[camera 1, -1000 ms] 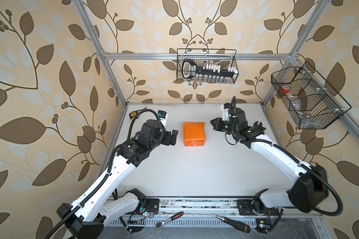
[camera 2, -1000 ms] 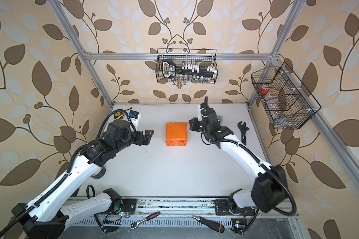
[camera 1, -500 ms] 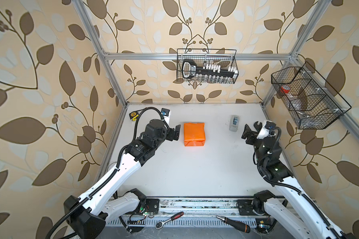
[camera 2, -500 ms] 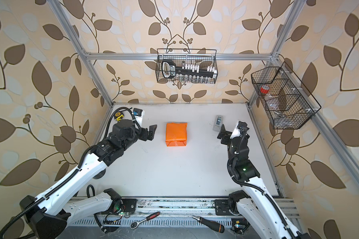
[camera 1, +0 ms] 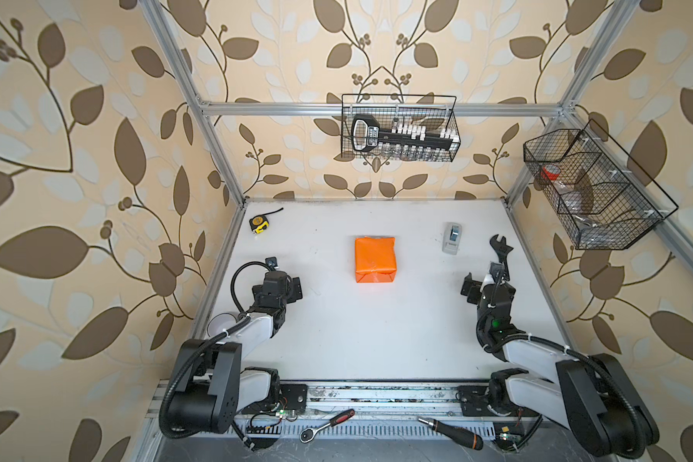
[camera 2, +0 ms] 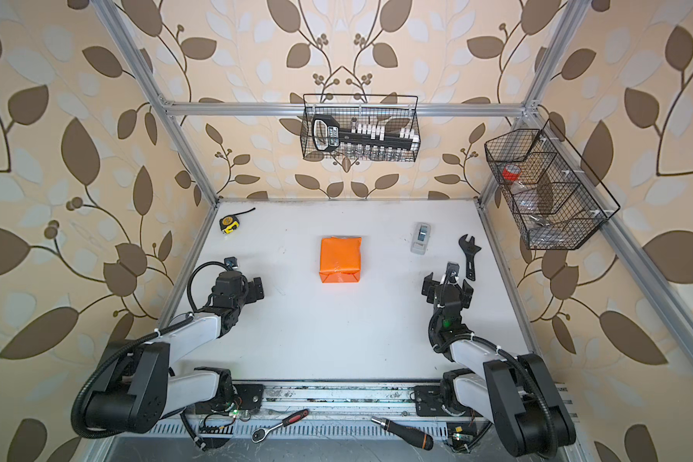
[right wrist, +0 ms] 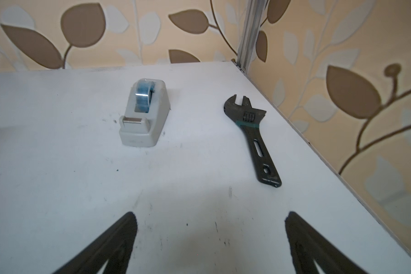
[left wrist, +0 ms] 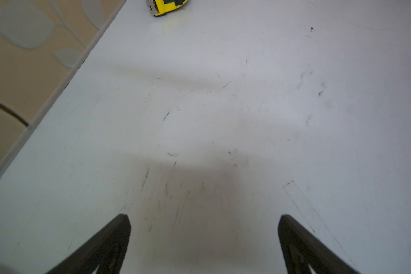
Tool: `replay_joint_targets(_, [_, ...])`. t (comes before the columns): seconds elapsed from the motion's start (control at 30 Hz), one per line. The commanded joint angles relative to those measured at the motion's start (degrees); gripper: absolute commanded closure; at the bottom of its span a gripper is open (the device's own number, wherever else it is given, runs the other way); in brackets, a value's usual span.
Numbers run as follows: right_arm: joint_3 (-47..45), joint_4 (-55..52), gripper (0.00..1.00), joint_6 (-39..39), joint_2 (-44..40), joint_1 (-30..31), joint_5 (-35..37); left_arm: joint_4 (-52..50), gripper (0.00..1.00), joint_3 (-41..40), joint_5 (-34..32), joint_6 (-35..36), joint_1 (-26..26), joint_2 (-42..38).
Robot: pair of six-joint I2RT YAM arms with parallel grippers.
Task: Wrap a gift box in wrapping paper
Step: Reset both arms
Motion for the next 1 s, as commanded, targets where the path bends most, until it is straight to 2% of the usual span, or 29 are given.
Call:
replay_joint_targets(0.0, [-0.1, 11.3, 0.03, -2.8, 4.4, -2.0, -8.0, 20.0, 0.01, -0.2, 6.8, 3.8, 1.4, 4.6])
replay_joint_targets(0.07, [-1.6, 19.5, 0.0, -2.5, 8.1, -3.0, -7.5, 27.0, 0.01, -2.1, 8.3, 2.5, 3.1, 8.9])
replay_joint_targets(0.1, [-0.3, 13.2, 0.0, -1.3, 6.0, -3.1, -7.9, 33.8, 0.01, -3.6, 7.6, 2.7, 3.1, 13.1])
replay_joint_targets(0.13, [-0.1, 13.4, 0.0, -1.3, 6.5, -3.9, -8.9, 33.9, 0.01, -2.9, 7.2, 2.8, 3.1, 13.6])
replay_joint_targets(0.17, [-0.9, 17.1, 0.0, -1.3, 7.8, -4.5, -9.3, 25.3, 0.01, 0.0, 7.3, 2.1, 3.1, 12.3])
replay_joint_targets(0.2, [-0.6, 14.1, 0.0, -0.8, 6.5, -4.5, -8.8, 20.6, 0.01, 2.0, 6.9, 2.0, 3.0, 12.0])
replay_joint_targets(0.27, [-0.8, 16.3, 0.0, -1.2, 7.3, -4.5, -8.9, 26.5, 0.01, 0.5, 7.1, 3.0, 2.8, 13.7])
replay_joint_targets(0.33, [-0.7, 13.8, 0.0, -0.6, 5.9, -4.3, -8.5, 21.1, 0.01, 1.9, 7.2, 2.5, 2.8, 12.2])
replay_joint_targets(0.37, [-1.1, 15.2, 0.0, -0.9, 6.4, -4.3, -8.4, 23.8, 0.01, 1.2, 7.2, 2.9, 2.7, 12.9])
replay_joint_targets(0.63, [-0.8, 14.5, 0.0, -0.9, 6.3, -4.1, -8.2, 21.9, 0.01, 2.1, 4.0, 3.5, 1.0, 12.9])
replay_joint_targets(0.83, [-0.6, 14.1, 0.0, -1.0, 6.3, -4.2, -8.6, 21.2, 0.01, 2.7, 4.0, 3.5, 1.0, 13.3])
replay_joint_targets(0.87, [0.5, 13.2, 0.0, -2.2, 6.9, -4.1, -11.2, 21.2, 0.01, 2.8, 4.0, 3.5, 1.0, 13.5])
replay_joint_targets(0.93, [2.1, 10.5, 0.0, -4.3, 7.5, -6.0, -22.4, 20.5, 0.01, 3.4, 4.0, 3.5, 1.0, 14.0])
replay_joint_targets(0.97, [2.3, 9.4, 0.0, -3.9, 7.3, -6.9, -23.8, 20.0, 0.01, 3.8, 4.0, 3.4, 1.0, 14.2])
